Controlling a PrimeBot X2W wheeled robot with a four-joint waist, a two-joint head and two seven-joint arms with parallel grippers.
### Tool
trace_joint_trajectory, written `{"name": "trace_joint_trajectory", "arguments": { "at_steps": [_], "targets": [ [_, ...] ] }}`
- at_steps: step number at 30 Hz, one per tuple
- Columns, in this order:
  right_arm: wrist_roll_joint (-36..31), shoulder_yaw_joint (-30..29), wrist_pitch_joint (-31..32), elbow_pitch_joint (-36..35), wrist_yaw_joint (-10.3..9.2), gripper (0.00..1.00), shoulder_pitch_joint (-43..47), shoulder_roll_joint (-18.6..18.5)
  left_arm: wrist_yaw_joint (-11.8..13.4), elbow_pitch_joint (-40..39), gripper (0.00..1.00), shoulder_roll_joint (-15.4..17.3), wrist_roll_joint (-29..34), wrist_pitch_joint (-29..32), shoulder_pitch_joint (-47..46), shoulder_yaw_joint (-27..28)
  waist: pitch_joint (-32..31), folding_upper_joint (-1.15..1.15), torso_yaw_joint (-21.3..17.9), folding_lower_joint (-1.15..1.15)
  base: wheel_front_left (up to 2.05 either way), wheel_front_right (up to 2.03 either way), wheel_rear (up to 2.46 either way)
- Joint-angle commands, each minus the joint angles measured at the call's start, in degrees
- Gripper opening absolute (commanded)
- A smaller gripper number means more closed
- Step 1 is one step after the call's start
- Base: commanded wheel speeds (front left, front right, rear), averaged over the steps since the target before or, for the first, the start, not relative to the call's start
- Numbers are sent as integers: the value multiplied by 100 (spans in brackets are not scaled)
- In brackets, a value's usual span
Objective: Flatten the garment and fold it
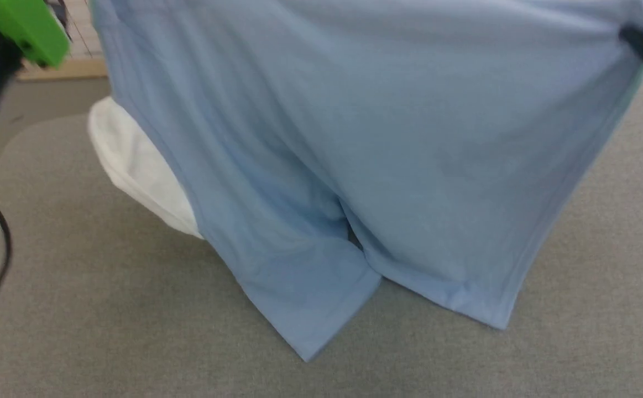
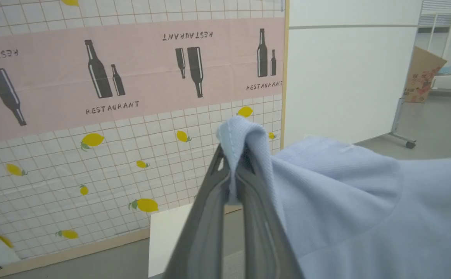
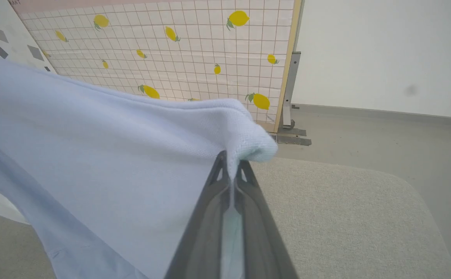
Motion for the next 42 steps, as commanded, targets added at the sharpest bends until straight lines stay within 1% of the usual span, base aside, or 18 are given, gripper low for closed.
{"name": "trace_joint_trajectory", "arguments": {
  "at_steps": [1,6,9,13,16,20,22,26,32,35,37,42],
  "targets": [
    [-190,24,5,89,21,0,-341,70,-31,134,0,65,108,28,-369,38,754,27,-39,0,0,0,0],
    [-944,6,-215,552,21,0,-1685,606,-103,712,0,163,449,103,-1578,39,1560,27,-126,0,0,0,0],
    [-1397,149,-458,765,21,0,-2414,765,-138,972,0,259,749,-42,-2282,43,2007,27,-193,0,0,0,0],
    [-1909,34,-811,1104,21,0,-3251,1053,-155,1256,0,345,1146,-382,-3155,65,2479,27,-251,0,0,0,0],
    [-2249,-140,-1098,1306,21,0,-3765,1216,-175,1517,0,333,1376,-721,-3754,79,2739,27,-258,0,0,0,0],
    [-2606,-228,-1426,1475,21,0,-4212,1312,-238,1885,0,244,1506,-1111,-4319,54,3005,27,-221,0,0,0,0],
    [-2683,-253,-1557,1561,21,0,-4339,1348,-257,2054,0,198,1536,-1342,-4502,63,3107,27,-197,0,0,0,0],
    [-2755,-226,-1744,1723,21,0,-4391,1395,-311,2444,0,106,1468,-1644,-4567,27,3237,27,-123,0,0,0,0],
    [-2550,22,-1939,1985,21,0,-3935,1371,-373,2933,0,-27,1210,-2126,-4099,-95,3123,27,47,0,0,0,0],
    [-2306,235,-2150,2076,21,0,-3426,1274,-389,3124,0,-162,904,-2387,-3612,-150,2853,27,159,0,0,0,0],
    [-2061,426,-2272,2116,21,0,-2998,1185,-393,3109,0,-210,689,-2574,-3187,-276,2600,27,251,0,0,0,0],
    [-1381,690,-2622,2110,21,0,-1844,962,-395,2868,0,-137,156,-2822,-2012,-705,1874,27,418,0,0,0,0]
  ]
}}
